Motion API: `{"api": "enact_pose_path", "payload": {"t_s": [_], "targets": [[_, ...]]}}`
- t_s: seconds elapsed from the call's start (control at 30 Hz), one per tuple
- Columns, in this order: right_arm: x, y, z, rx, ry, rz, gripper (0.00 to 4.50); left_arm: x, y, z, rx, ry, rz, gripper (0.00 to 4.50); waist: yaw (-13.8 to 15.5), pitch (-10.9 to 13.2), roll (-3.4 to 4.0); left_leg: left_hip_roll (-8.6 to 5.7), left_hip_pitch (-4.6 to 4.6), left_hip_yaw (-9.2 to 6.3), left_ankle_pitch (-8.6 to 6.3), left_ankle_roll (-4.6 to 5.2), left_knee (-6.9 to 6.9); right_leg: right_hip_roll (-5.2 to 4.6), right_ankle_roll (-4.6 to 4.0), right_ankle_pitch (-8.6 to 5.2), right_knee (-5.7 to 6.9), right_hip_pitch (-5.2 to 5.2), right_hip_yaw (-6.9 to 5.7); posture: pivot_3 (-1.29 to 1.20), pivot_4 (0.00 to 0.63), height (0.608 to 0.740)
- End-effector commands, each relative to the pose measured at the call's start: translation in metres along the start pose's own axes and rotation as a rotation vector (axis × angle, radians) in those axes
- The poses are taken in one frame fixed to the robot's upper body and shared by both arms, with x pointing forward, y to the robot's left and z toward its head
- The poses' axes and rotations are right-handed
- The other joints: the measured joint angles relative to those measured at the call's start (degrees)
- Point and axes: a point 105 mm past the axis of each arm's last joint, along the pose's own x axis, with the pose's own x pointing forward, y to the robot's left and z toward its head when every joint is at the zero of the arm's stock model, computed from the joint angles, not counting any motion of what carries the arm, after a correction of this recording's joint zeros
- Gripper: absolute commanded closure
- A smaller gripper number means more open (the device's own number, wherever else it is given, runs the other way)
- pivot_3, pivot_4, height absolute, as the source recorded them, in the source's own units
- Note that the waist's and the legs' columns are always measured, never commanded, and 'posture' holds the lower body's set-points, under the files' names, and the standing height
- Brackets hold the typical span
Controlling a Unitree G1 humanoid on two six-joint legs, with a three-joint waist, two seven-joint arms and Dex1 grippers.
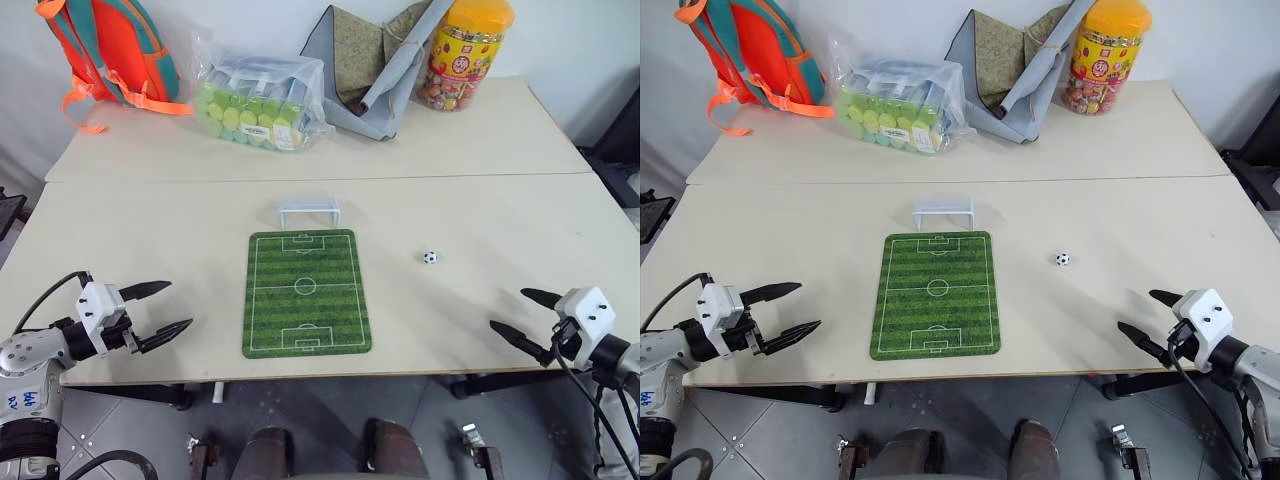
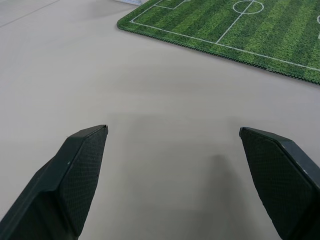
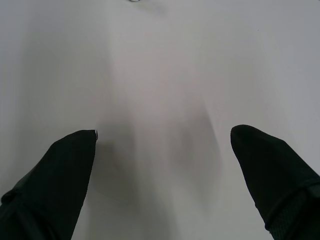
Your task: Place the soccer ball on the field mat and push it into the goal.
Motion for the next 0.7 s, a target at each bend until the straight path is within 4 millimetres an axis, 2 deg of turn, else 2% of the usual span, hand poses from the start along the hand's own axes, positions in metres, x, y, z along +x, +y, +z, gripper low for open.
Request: {"api": "enact_pose_path", "payload": {"t_s": [0.03, 0.2, 0.3, 0.4, 0.5, 0.63, 0.7], "targets": [[-0.002, -0.006, 0.009, -0.024, -0.021, -0.011, 0.02, -0.002, 0.003, 0.012, 0.025, -0.034, 0.000, 0.00, -0.02, 0.00, 0.00, 0.00, 0.00, 0.00, 0.00, 0.00, 0.00, 0.00, 0.00, 0.00, 0.00, 0.00, 0.00, 0.00, 0.150, 0.740], [-0.005, -0.009, 0.016, -0.011, -0.030, -0.022, 0.02, -0.002, 0.009, 0.021, -0.011, -0.064, 0.057, 0.00, 0.02, 0.00, 0.00, 0.00, -0.01, 0.00, 0.00, 0.00, 0.02, 0.00, 0.00, 0.00, 0.01, 0.00, 0.00, 0.00, 0.150, 0.740], [-0.007, -0.013, 0.032, 0.005, -0.030, -0.015, 0.02, -0.003, 0.008, 0.028, -0.037, -0.075, 0.062, 0.00, -0.02, 0.02, 0.03, 0.01, 0.00, -0.01, 0.00, 0.00, 0.01, 0.00, 0.00, 0.00, 0.02, 0.00, 0.01, 0.00, 0.150, 0.740], [0.001, -0.014, 0.055, 0.055, -0.053, -0.002, 0.02, -0.004, -0.002, 0.032, -0.024, -0.075, 0.015, 0.00, -0.32, 0.02, 0.04, 0.02, 0.00, -0.01, 0.00, 0.00, 0.05, 0.00, 0.00, 0.00, 0.04, 0.00, 0.02, 0.00, 0.150, 0.740], [0.020, -0.010, 0.078, 0.061, -0.070, 0.046, 0.02, -0.002, -0.013, 0.037, -0.007, -0.101, -0.055, 0.00, -0.41, 0.04, 0.06, 0.09, 0.02, 0.03, 0.00, -0.01, 0.10, 0.03, -0.03, 0.02, 0.08, -0.02, 0.03, 0.00, 0.150, 0.740], [0.042, -0.004, 0.090, 0.058, -0.071, 0.108, 0.02, 0.003, -0.021, 0.044, 0.000, -0.161, -0.113, 0.00, 0.09, 0.05, 0.07, 0.13, -0.03, 0.01, -0.03, -0.04, 0.15, 0.09, -0.04, 0.02, 0.11, -0.05, 0.02, 0.00, 0.150, 0.740], [0.062, -0.003, 0.092, 0.049, -0.068, 0.148, 0.02, 0.008, -0.023, 0.048, 0.009, -0.182, -0.140, 0.00, 0.34, 0.06, 0.08, 0.12, -0.14, 0.02, -0.06, 0.00, 0.23, 0.08, -0.04, 0.02, 0.09, -0.09, 0.03, 0.00, 0.150, 0.740]]}}
